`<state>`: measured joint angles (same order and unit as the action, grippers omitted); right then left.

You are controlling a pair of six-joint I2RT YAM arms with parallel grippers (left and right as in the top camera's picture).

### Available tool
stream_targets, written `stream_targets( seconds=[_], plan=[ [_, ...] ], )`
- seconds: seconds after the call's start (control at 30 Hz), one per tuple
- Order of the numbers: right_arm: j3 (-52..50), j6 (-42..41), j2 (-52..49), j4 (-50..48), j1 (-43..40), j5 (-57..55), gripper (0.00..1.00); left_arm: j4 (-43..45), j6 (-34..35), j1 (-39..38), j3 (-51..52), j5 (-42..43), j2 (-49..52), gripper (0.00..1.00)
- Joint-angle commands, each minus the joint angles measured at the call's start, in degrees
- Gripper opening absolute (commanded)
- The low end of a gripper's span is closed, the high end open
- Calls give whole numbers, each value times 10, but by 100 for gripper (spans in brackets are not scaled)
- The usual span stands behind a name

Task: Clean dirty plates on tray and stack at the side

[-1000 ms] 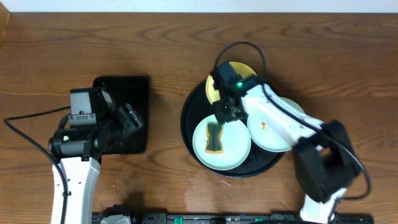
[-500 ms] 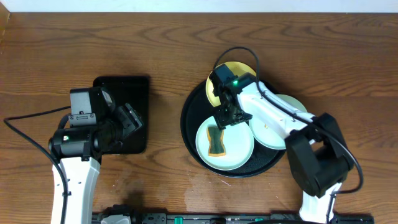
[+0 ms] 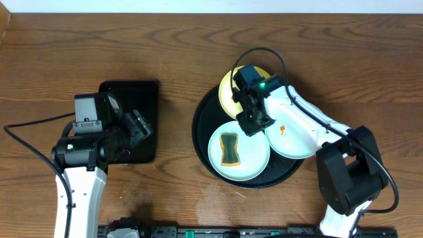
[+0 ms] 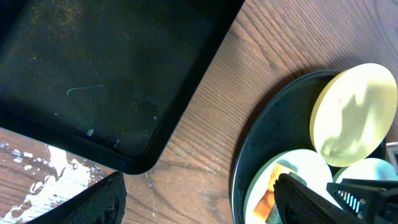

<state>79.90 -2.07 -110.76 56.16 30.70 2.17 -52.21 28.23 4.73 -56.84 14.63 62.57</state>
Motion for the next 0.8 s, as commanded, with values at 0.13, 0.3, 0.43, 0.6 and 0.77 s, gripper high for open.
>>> stream_targets(
  seconds=[0.13, 0.3, 0.43, 0.6, 0.77],
  plan=[
    [-32, 19, -6, -14, -2, -9, 47, -1, -8, 2, -4, -4, -1, 77],
    [-38, 22, -7, -32, -3, -43, 50, 0, -8, 2, -4, -4, -1, 77],
    [-42, 22, -12, -33, -3, -20, 46, -3, -8, 2, -4, -3, -1, 77],
    [-47, 22, -35, -34, -3, -19, 40, -10, -10, 2, -4, -3, -1, 77],
    [-47, 22, -61, -35, -3, 7, 25, -12, -76, 2, -4, 51, -1, 77]
  ],
)
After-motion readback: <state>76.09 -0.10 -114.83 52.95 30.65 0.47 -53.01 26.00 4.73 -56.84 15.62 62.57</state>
